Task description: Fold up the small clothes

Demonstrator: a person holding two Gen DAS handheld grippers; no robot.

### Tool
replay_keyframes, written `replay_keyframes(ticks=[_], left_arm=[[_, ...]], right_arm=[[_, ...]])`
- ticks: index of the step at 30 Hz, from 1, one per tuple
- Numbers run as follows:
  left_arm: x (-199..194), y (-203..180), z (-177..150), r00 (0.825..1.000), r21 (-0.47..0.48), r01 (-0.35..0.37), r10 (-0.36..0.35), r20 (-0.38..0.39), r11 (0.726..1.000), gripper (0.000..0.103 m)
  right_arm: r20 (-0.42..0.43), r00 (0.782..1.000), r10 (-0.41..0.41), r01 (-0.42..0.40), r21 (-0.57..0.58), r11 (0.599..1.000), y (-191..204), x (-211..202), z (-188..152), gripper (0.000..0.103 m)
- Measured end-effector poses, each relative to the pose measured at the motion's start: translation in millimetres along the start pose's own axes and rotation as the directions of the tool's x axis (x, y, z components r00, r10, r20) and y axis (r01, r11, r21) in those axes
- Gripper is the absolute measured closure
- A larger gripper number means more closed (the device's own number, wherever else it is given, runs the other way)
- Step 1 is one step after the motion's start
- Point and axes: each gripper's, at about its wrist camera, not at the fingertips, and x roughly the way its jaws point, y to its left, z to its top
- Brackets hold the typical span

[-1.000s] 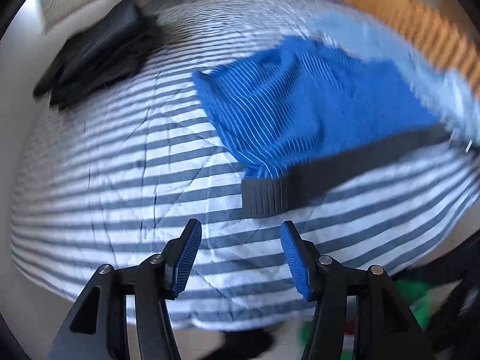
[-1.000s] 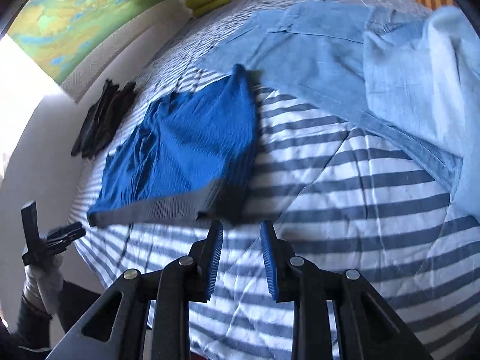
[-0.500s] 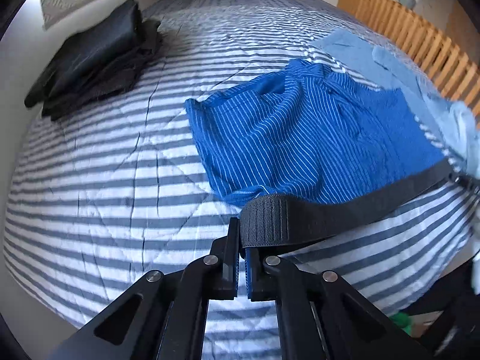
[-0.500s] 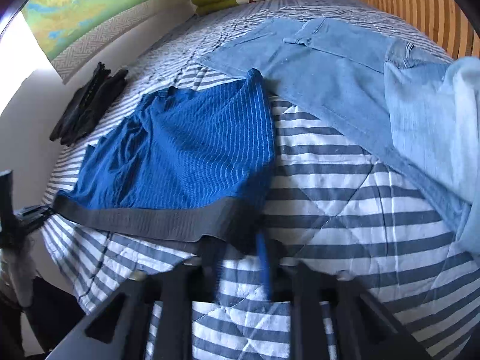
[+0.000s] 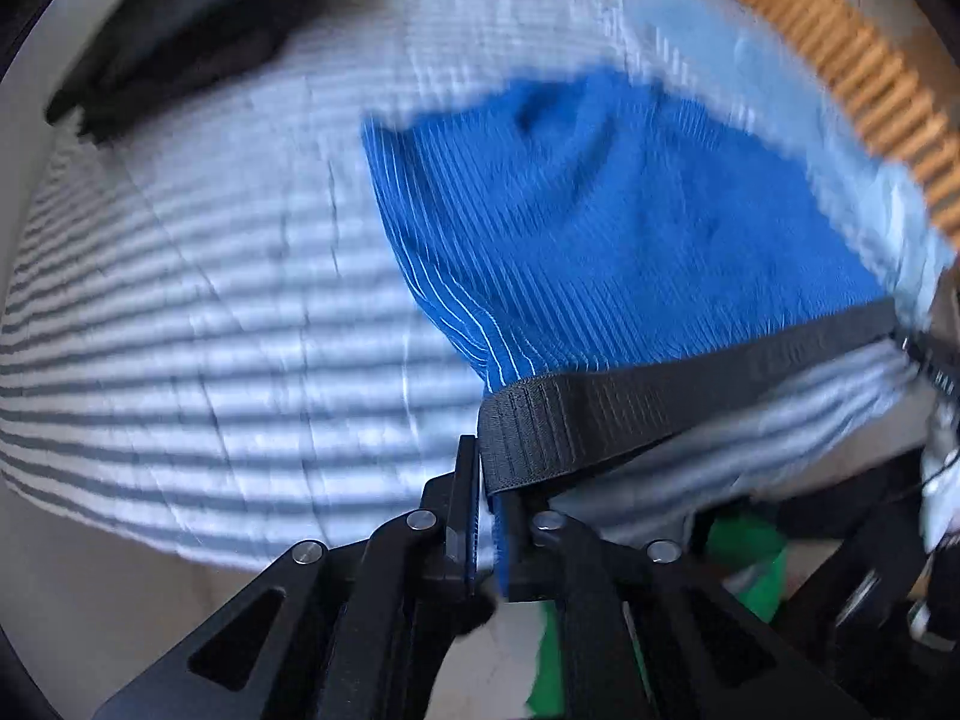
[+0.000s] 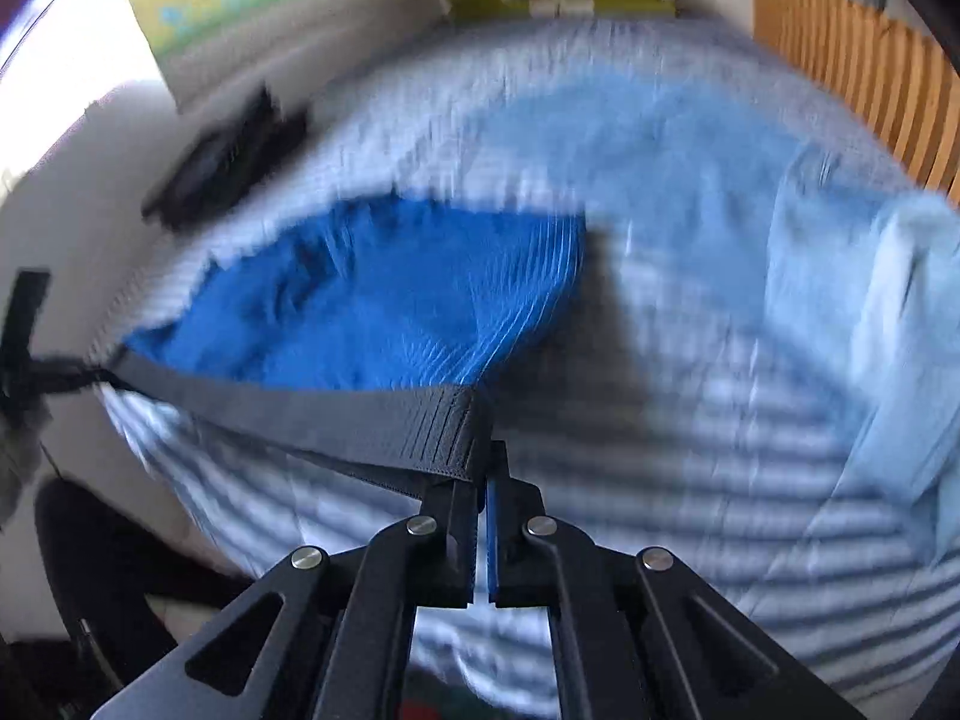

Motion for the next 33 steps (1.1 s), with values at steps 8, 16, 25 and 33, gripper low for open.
replay_keyframes(ticks=[8,16,25,33], left_arm=[[-12.4,15.2,-13.7,1.0,0.018,0.024,-0.024,-0.012,1.0,0.072],[-42.3,60.6,34.8,0.981,-0.127,0.142,-0.121,0.154,0.982,0.067],[0.2,81.3,93.1,0.971,-0.184,0.136,-0.093,0.222,0.974,0.067],[27.9,85.8,111.9,0.951,-0.139,0.192,-0.149,0.27,0.972,0.066]], right_arm=[[0.008,1.0,0.007,-0.007,-0.037,0.999,-15.0,-30.8,-1.9,0.09],[0.126,0.977,0.172,-0.167,-0.049,0.985,29.5,-40.4,86.9,0.09],[-0.055,0.951,0.305,-0.31,-0.185,0.933,172.7,68.5,187.9,0.09],[-0.191,0.94,0.282,-0.31,-0.141,0.94,213.7,157.5,216.7,0.09]])
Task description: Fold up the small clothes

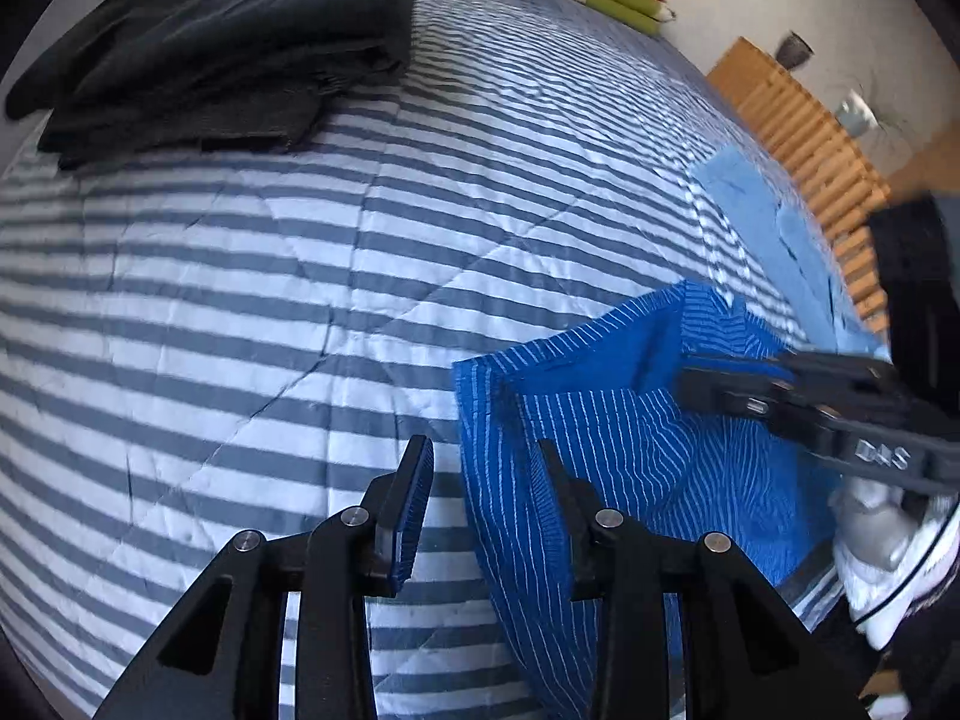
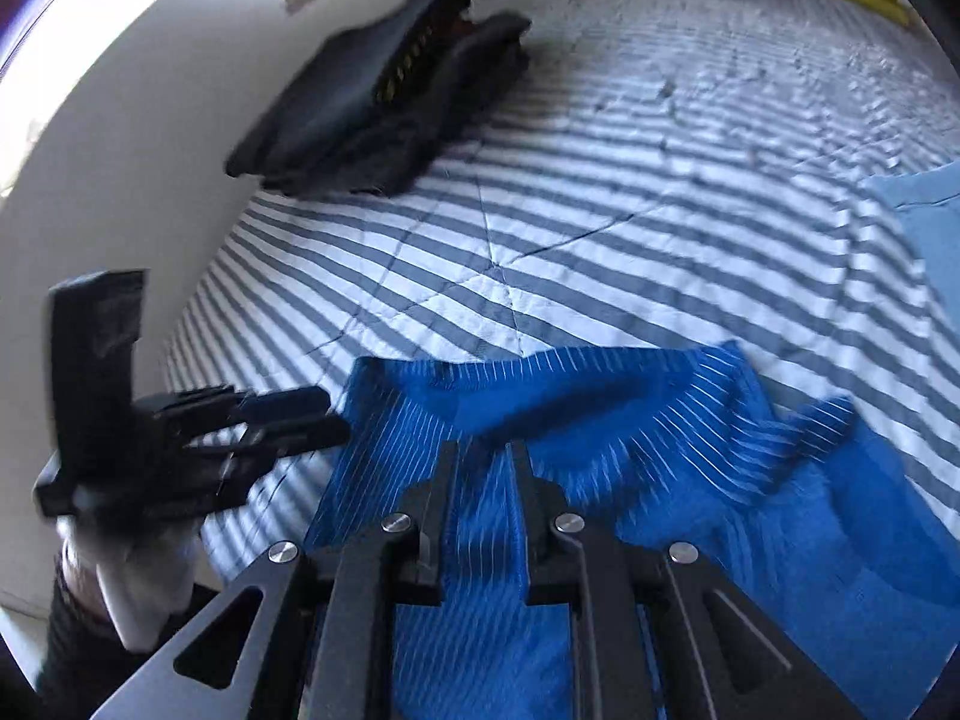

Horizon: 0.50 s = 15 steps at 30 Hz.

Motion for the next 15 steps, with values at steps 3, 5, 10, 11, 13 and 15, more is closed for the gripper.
replay_keyframes(ticks=[3,5,10,11,13,15], left_arm=[[1.5,-6.6,-0.1,1.0,0.031,-0.007,0.007,0.012,0.999,0.067],[7.0,-3.1,-0.8,1.0,0.016,0.001,-0.001,0.003,1.0,0.079],[9.9,4.8,-3.8,1.0,0.002,0.004,-0.004,-0.005,1.0,0.084],[10.0,5.7,-3.7,1.0,-0.001,0.005,-0.005,-0.005,1.0,0.084],[9.9,6.3,-3.0,1.0,-0.005,0.01,-0.01,-0.004,1.0,0.084],[8.3,7.8,-2.3,1.0,-0.011,0.011,-0.011,0.003,1.0,0.079]], right_arm=[[-0.028,0.999,0.015,-0.015,0.009,1.0,3.1,12.5,2.6,0.09],[-0.007,1.0,0.01,-0.01,0.014,1.0,-1.8,7.9,5.5,0.09],[0.041,0.997,-0.058,0.056,0.054,0.997,-30.6,-18.8,14.6,0.085],[0.039,0.997,-0.068,0.066,0.062,0.996,-34.9,-21.1,15.0,0.081],[0.014,0.995,-0.097,0.096,0.06,0.994,-39.1,-18.7,16.3,0.078],[-0.017,0.994,-0.11,0.11,0.045,0.993,-37.8,-11.9,17.1,0.078]])
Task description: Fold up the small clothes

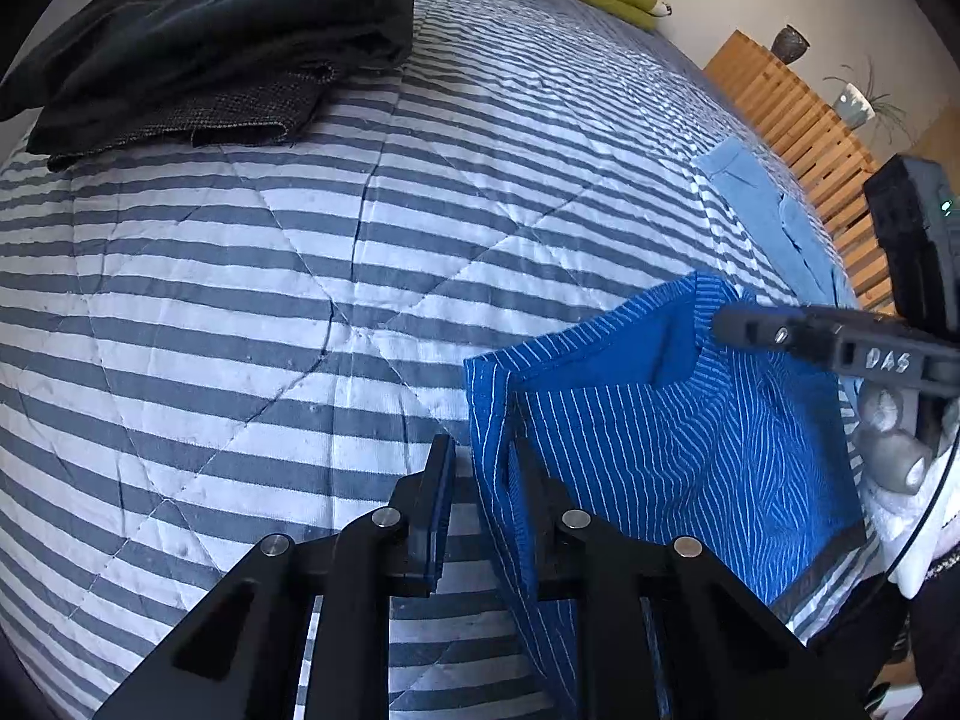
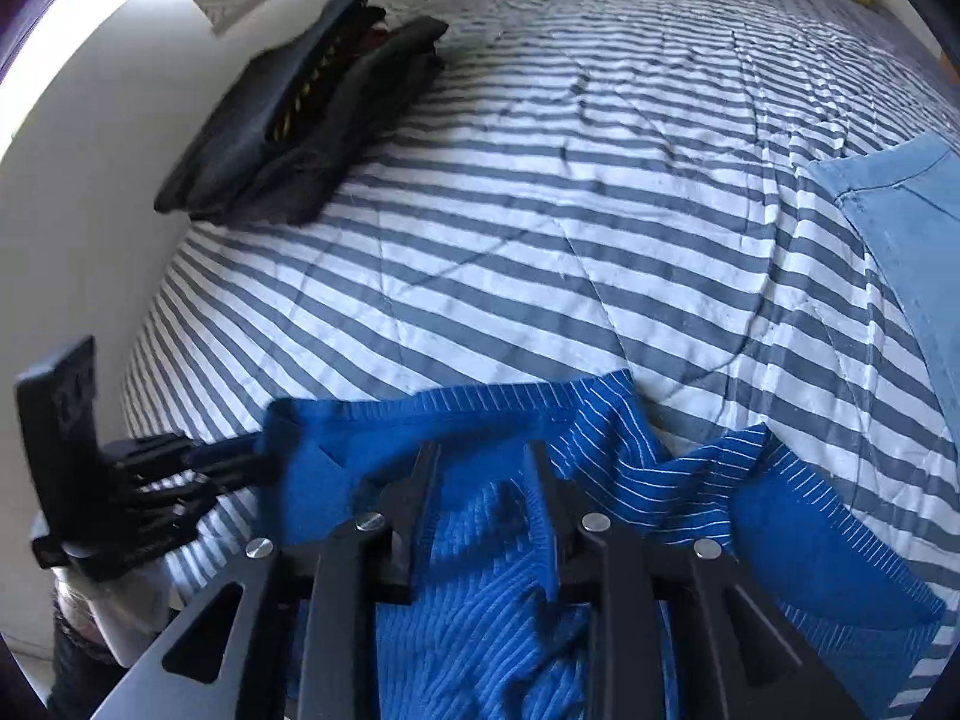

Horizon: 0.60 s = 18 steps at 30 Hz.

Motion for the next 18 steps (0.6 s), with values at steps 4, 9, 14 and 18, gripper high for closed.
replay_keyframes(ticks=[4,9,14,18], left_arm=[[-0.7,3.0,4.0,1.0,-0.015,-0.004,0.005,0.014,1.0,0.069],[-3.9,6.4,7.3,0.999,-0.025,-0.007,0.008,0.041,1.0,0.094],[-10.1,9.6,5.5,0.997,-0.033,-0.032,0.034,0.066,0.999,0.1],[-11.9,11.1,8.8,0.995,-0.043,-0.044,0.048,0.091,0.998,0.1]], right_arm=[[-0.031,0.997,-0.065,0.064,-0.034,0.997,10.3,15.6,0.4,0.078],[-0.036,0.991,-0.125,0.122,-0.079,0.989,17.3,21.3,-5.8,0.101],[0.039,0.995,-0.089,0.089,-0.009,0.996,5.5,-2.2,-5.6,0.101],[0.1,0.991,-0.085,0.088,-0.024,0.996,10.9,-12.4,-0.1,0.101]])
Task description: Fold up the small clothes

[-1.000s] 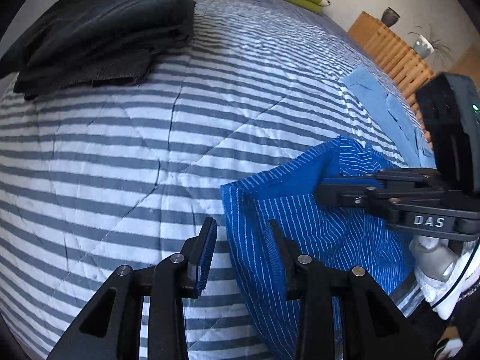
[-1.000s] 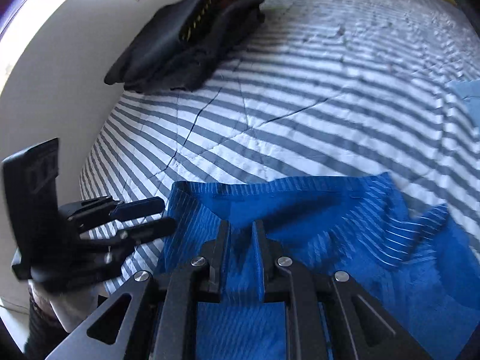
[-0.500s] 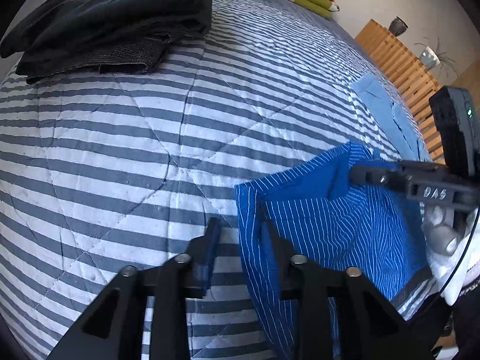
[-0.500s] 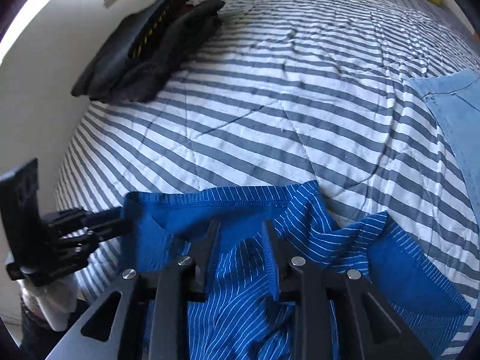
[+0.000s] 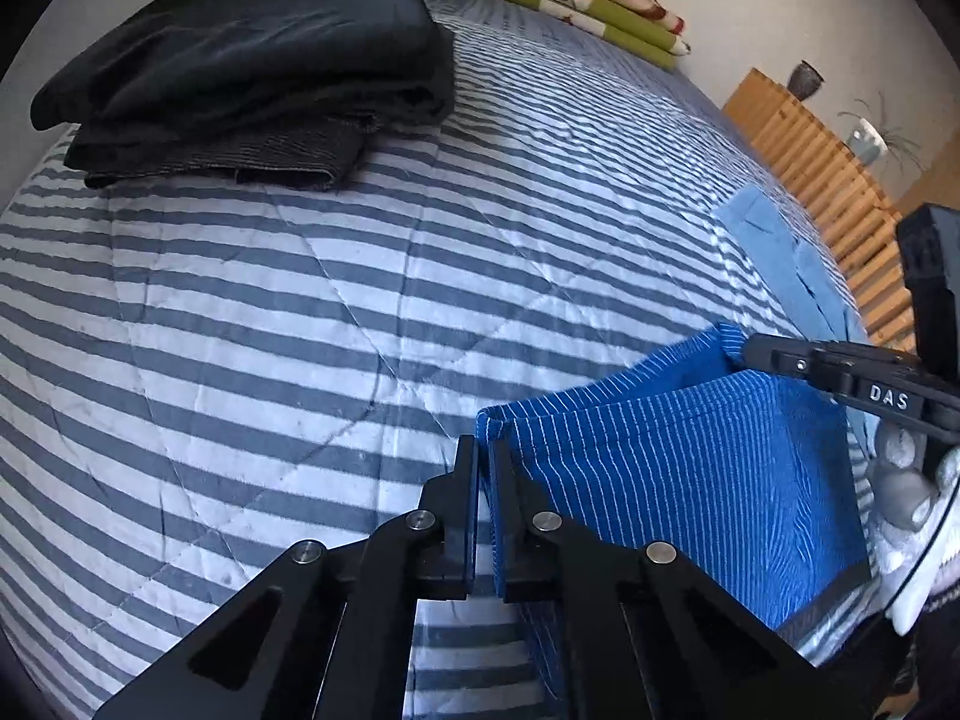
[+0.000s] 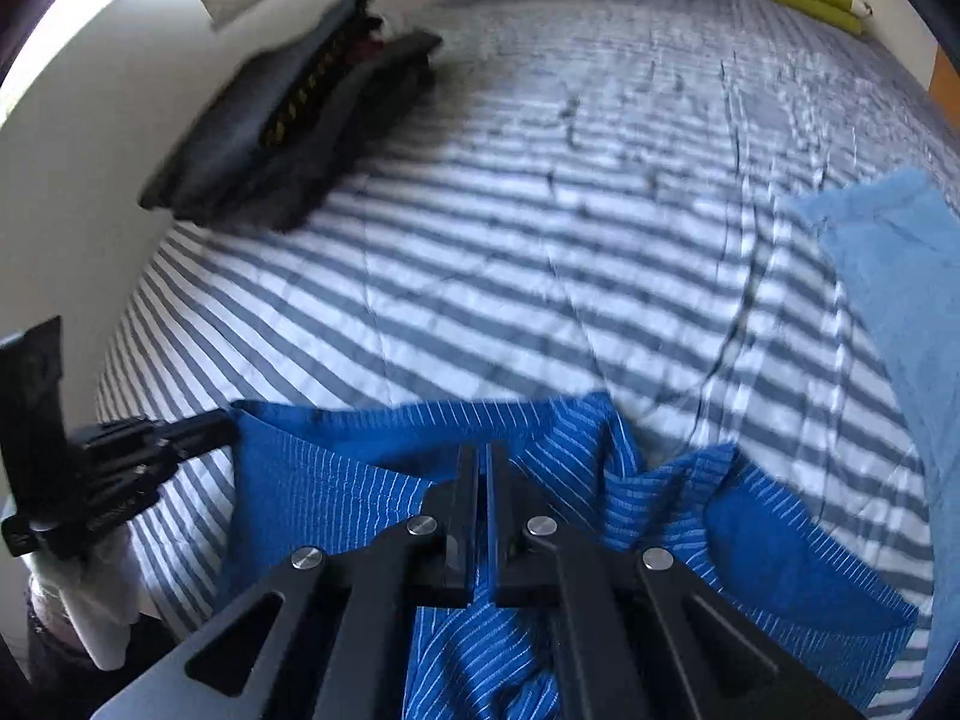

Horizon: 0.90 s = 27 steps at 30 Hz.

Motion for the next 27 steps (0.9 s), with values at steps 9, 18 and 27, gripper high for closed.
replay_keyframes(ticks=[9,18,27], left_arm=[[-13.8,5.7,-11.4,0.997,0.001,-0.082,0.082,-0.009,0.997,0.079],[-35.5,-26.5,-100.7,0.986,-0.007,0.055,-0.055,-0.158,0.998,0.045],[-35.5,-29.0,-119.8,0.979,0.005,-0.108,0.107,-0.171,0.994,0.077]], right_arm=[[-0.029,0.999,-0.015,0.016,0.021,1.0,-13.6,12.1,-1.8,0.099],[0.148,0.989,-0.029,0.014,0.105,0.994,-69.2,-116.5,-75.2,0.079],[0.079,0.979,-0.187,0.144,0.379,0.914,-182.3,-157.0,-211.6,0.079]])
